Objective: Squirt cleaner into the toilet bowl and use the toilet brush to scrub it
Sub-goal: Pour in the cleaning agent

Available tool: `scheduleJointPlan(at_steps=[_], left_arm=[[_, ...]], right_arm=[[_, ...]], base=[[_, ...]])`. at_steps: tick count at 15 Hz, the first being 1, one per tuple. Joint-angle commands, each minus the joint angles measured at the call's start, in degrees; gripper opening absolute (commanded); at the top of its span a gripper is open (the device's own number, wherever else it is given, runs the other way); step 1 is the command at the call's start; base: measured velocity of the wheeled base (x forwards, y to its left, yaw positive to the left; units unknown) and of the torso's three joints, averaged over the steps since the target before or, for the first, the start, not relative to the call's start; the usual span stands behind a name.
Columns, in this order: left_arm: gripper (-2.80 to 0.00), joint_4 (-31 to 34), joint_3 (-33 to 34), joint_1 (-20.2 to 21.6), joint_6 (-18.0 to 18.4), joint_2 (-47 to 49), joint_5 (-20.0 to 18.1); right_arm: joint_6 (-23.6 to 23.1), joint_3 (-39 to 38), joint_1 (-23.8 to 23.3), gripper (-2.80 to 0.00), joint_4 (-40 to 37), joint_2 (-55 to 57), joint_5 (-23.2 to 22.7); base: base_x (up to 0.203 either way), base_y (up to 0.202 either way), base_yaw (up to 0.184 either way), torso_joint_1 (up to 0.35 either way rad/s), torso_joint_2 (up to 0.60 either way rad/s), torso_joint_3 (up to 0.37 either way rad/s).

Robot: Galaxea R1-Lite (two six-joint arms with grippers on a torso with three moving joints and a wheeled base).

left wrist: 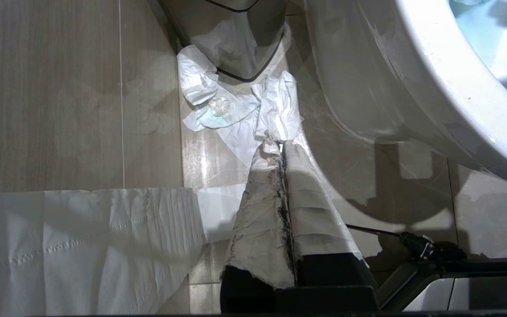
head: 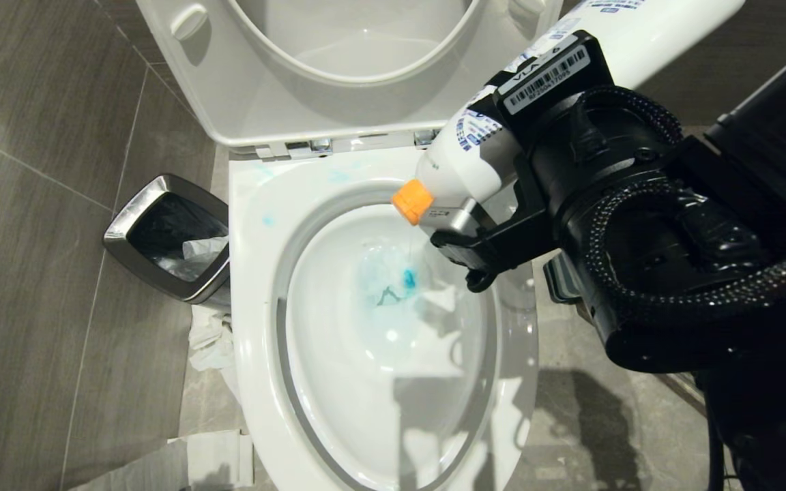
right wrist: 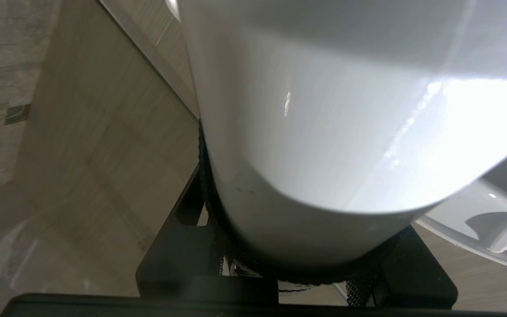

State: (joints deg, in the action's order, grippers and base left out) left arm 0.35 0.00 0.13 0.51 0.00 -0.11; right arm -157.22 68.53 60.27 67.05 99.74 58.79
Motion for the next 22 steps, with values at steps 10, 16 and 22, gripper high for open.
scheduleJointPlan(at_steps=[10,16,22], left_arm=[[-2.80,0.0,0.0,0.0,0.0,0.1,0.0],[-2.80,0.0,0.0,0.0,0.0,0.1,0.0],[-2.80,0.0,0.0,0.0,0.0,0.1,0.0]], right_arm=[[2.1,1.3,10.8,-2.80,20.5,2.1,26.6],[15.1,1.8,11.5,-2.80,20.6,2.8,28.9],[20.5,4.6,1.2,-2.80,20.6,5.4,28.9]], base=[[0.000,0.000,0.000,0.000,0.00,0.000],[0.000,0.000,0.000,0.000,0.00,0.000],[0.000,0.000,0.000,0.000,0.00,0.000]])
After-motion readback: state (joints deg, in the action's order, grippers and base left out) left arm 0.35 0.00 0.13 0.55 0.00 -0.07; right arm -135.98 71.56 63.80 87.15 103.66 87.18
